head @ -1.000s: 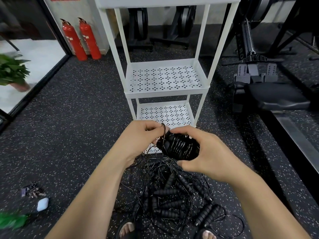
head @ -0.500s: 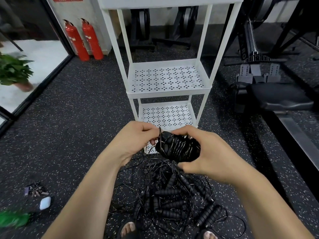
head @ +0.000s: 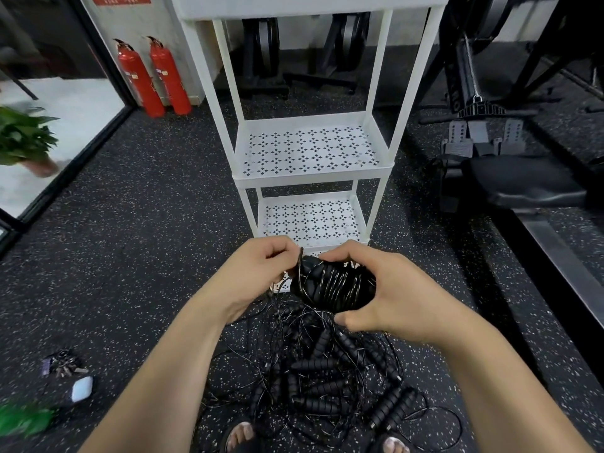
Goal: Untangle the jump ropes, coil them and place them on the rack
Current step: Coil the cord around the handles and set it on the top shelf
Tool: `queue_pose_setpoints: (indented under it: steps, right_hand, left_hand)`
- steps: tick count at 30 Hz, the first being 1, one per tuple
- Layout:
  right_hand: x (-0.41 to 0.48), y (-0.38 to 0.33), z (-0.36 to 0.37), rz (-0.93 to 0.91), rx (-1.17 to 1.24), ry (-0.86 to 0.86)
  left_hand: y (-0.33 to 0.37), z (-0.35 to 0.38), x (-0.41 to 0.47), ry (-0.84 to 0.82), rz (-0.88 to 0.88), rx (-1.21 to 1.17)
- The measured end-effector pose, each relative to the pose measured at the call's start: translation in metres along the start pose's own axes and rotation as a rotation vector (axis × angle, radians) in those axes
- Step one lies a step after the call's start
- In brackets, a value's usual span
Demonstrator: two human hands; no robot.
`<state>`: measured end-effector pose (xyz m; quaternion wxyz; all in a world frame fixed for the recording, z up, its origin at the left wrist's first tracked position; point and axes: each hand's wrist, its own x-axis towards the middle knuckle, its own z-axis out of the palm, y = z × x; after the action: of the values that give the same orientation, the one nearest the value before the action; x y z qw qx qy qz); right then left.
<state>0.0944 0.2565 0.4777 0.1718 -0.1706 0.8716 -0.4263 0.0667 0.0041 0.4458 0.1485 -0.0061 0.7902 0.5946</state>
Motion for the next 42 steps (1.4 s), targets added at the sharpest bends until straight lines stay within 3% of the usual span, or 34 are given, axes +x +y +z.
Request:
queue_pose_setpoints:
  steps: [9,13,17,29,36,42]
  right_hand:
    - [-0.006,-0.005,-0.006,-0.017,0.158,0.02]
    - [-0.01,-0.006,-0.013,-0.012,0.207,-0.023]
    - [-0.011,-0.008,-0.005,-0.004,0.181,-0.005]
    - [-0.013,-0.011,-0.011,-0.026,0.303,-0.006]
    - [-0.016,-0.015,-0.012,-0.04,0.281,-0.03]
    - [-0.017,-0.011,-0.011,-0.05,0.44,-0.09]
  left_hand:
    - [0.003,-0.003,0.001,-0.079,-0.076,-0.444]
    - [0.008,0.004,-0.002,-0.038,0.028,-0.472]
    - [0.015,0.004,-0.005,-0.044,0.091,-0.337]
    - [0.024,-0.015,-0.012,-0.084,0.023,-0.352]
    - [0.025,-0.024,-0.014,-0.25,0.0,-0.36]
    - [0.033,-0.027,-0.022,-0.372,0.042,-0.328]
